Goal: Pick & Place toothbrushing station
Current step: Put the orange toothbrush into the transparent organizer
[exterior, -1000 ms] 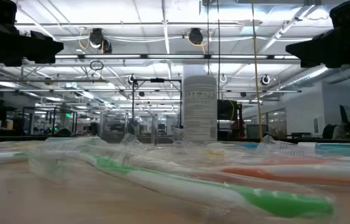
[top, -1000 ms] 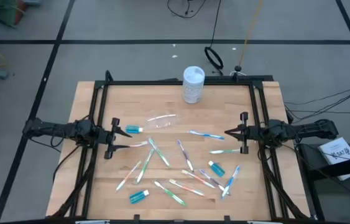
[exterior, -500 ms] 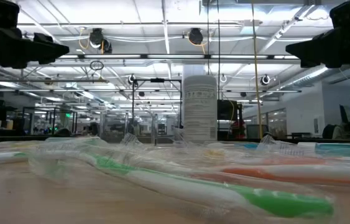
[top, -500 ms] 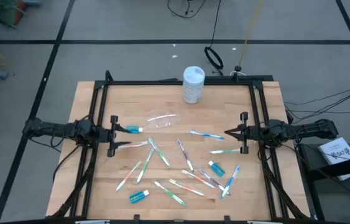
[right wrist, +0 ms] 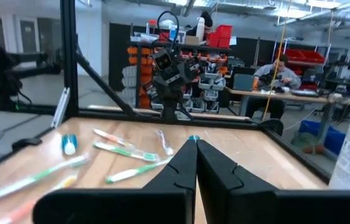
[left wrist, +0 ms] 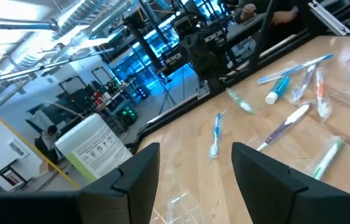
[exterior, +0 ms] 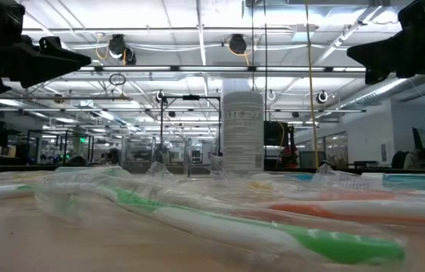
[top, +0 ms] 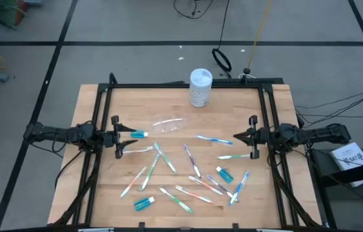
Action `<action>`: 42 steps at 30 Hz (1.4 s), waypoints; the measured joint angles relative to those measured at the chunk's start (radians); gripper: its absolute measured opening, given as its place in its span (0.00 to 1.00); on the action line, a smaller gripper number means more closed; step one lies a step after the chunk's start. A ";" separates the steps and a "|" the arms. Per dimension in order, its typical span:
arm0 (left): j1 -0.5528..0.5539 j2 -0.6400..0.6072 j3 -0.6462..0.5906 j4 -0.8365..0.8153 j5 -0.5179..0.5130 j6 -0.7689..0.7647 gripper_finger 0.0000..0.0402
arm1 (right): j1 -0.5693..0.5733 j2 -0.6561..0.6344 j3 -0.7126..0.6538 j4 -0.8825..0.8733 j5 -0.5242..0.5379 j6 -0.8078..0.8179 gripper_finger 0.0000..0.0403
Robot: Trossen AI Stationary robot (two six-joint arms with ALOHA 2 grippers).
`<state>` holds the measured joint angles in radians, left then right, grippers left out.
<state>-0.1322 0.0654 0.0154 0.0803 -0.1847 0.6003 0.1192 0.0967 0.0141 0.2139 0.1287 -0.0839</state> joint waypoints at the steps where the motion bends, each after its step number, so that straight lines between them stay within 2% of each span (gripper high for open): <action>1: 0.000 0.000 0.000 0.000 0.000 0.000 0.52 | 0.000 0.000 0.000 0.000 0.000 0.004 0.00; 5: 0.000 0.000 0.001 0.066 -0.008 -0.069 0.52 | 0.000 0.000 0.000 -0.001 0.000 -0.004 0.00; 11: 0.000 0.000 0.001 0.104 -0.001 -0.409 0.52 | 0.000 0.000 0.000 -0.001 0.000 0.020 0.00; 14: 0.000 0.000 0.001 0.105 -0.001 -0.521 0.52 | 0.000 0.000 0.000 -0.002 0.000 0.020 0.00; 21: 0.000 0.000 0.001 0.105 -0.001 -0.572 0.52 | 0.000 0.000 0.000 -0.005 0.000 0.020 0.00; 25: 0.000 0.000 0.001 0.105 -0.003 -0.674 0.52 | 0.000 0.000 0.000 -0.005 0.000 0.020 0.00; 30: 0.000 0.010 0.000 0.101 -0.009 -0.657 0.52 | 0.000 0.000 0.000 -0.005 0.000 0.020 0.00; 35: 0.000 0.060 0.000 0.087 -0.038 -0.785 0.52 | 0.000 0.000 0.000 0.017 0.000 0.020 0.00; 38: 0.000 0.120 -0.001 0.131 -0.102 -0.764 0.52 | 0.000 0.000 0.000 0.071 0.012 0.007 0.00; 40: 0.001 0.171 -0.001 0.209 -0.185 -0.740 0.52 | -0.001 0.005 0.000 0.182 0.068 -0.016 0.00; 42: 0.002 0.227 -0.001 0.284 -0.218 -0.733 0.52 | -0.002 0.014 0.000 0.295 0.134 -0.056 0.00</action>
<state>-0.1303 0.2928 0.0147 0.3646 -0.4024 -0.1326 0.1173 0.1108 0.0139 0.5087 0.2623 -0.1401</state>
